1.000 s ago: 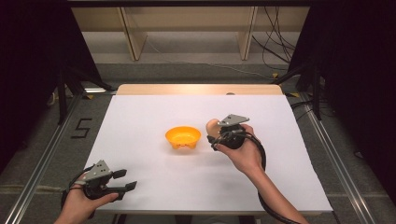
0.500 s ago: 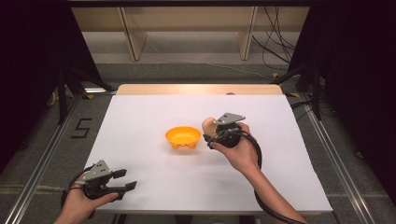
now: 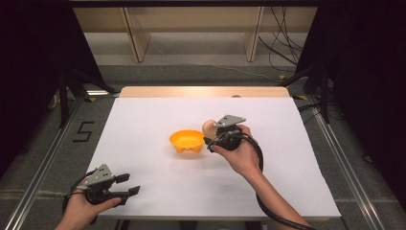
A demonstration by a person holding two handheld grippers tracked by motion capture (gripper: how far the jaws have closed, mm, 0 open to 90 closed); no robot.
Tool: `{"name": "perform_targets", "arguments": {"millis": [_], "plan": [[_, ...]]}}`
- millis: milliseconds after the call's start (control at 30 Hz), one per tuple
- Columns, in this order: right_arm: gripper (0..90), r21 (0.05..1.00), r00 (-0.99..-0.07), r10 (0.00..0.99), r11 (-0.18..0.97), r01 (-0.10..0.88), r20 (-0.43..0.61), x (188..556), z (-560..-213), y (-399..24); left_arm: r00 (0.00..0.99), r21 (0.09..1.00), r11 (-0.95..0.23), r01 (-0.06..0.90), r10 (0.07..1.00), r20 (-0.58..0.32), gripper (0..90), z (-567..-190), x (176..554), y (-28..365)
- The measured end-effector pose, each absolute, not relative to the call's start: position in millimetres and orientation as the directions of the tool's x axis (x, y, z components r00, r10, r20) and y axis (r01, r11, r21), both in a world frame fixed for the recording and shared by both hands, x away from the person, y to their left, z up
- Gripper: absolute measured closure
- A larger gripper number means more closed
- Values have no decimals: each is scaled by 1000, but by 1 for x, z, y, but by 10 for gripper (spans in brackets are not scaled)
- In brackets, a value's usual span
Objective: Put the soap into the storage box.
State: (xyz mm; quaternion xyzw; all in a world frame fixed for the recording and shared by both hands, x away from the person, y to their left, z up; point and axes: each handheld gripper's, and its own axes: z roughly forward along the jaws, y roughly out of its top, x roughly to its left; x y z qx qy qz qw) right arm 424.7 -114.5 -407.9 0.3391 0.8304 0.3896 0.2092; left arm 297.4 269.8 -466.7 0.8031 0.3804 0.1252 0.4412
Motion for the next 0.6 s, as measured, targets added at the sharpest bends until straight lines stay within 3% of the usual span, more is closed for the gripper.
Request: {"name": "perform_targets", "arguments": {"millis": [600], "plan": [[333,797,-690,719,463,387,-83,432,-407,-97,681,804,-320,501,719,-138,351,-466,297,270]]}}
